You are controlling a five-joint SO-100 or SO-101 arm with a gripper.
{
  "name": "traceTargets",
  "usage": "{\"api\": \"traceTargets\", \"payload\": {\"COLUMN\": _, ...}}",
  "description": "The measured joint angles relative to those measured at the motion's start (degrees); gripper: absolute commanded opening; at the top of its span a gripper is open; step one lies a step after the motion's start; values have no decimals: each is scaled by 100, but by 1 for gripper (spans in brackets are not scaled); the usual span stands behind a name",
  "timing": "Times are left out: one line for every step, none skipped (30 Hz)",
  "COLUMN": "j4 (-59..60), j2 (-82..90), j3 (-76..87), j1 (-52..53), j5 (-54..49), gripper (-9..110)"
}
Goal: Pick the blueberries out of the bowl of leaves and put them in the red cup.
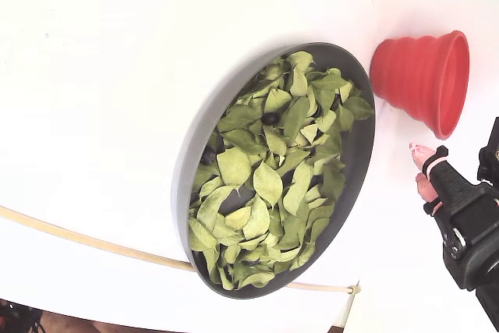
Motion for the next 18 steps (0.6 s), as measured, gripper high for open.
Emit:
{"api": "traceTargets", "payload": {"j4": 35, "j2": 0, "j3": 9, "j1": -9, "j5": 26, "gripper": 17}}
{"api": "traceTargets", "payload": {"j4": 79, "j2": 0, "j3": 9, "j1": -18, "j5": 26, "gripper": 17}}
{"api": "traceTargets", "payload": {"j4": 123, "j2": 0, "j3": 18, "j1": -44, "j5": 53, "gripper": 17}}
{"api": "traceTargets", "payload": {"j4": 132, "j2": 0, "j3": 44, "j1": -70, "j5": 53, "gripper": 17}}
{"api": "traceTargets", "payload": {"j4": 132, "j2": 0, "j3": 88, "j1": -88, "j5": 53, "gripper": 17}}
{"api": "traceTargets", "payload": {"j4": 158, "j2": 0, "j3": 141, "j1": -105, "j5": 26, "gripper": 17}}
{"api": "traceTargets", "payload": {"j4": 176, "j2": 0, "j3": 193, "j1": -123, "j5": 0, "gripper": 17}}
{"api": "traceTargets", "payload": {"j4": 176, "j2": 0, "j3": 237, "j1": -132, "j5": 62, "gripper": 17}}
{"api": "traceTargets", "payload": {"j4": 185, "j2": 0, "j3": 264, "j1": -141, "j5": 97, "gripper": 17}}
{"api": "traceTargets", "payload": {"j4": 193, "j2": 0, "j3": 299, "j1": -141, "j5": 123, "gripper": 17}}
{"api": "traceTargets", "payload": {"j4": 202, "j2": 26, "j3": 334, "j1": -141, "j5": 123, "gripper": 17}}
{"api": "traceTargets", "payload": {"j4": 220, "j2": 88, "j3": 369, "j1": -141, "j5": 141, "gripper": 17}}
{"api": "traceTargets", "payload": {"j4": 237, "j2": 167, "j3": 404, "j1": -141, "j5": 158, "gripper": 17}}
{"api": "traceTargets", "payload": {"j4": 237, "j2": 255, "j3": 439, "j1": -141, "j5": 176, "gripper": 17}}
{"api": "traceTargets", "payload": {"j4": 237, "j2": 352, "j3": 457, "j1": -158, "j5": 193, "gripper": 17}}
{"api": "traceTargets", "payload": {"j4": 237, "j2": 413, "j3": 483, "j1": -176, "j5": 211, "gripper": 17}}
{"api": "traceTargets", "payload": {"j4": 237, "j2": 457, "j3": 510, "j1": -185, "j5": 220, "gripper": 17}}
{"api": "traceTargets", "payload": {"j4": 237, "j2": 501, "j3": 536, "j1": -193, "j5": 193, "gripper": 17}}
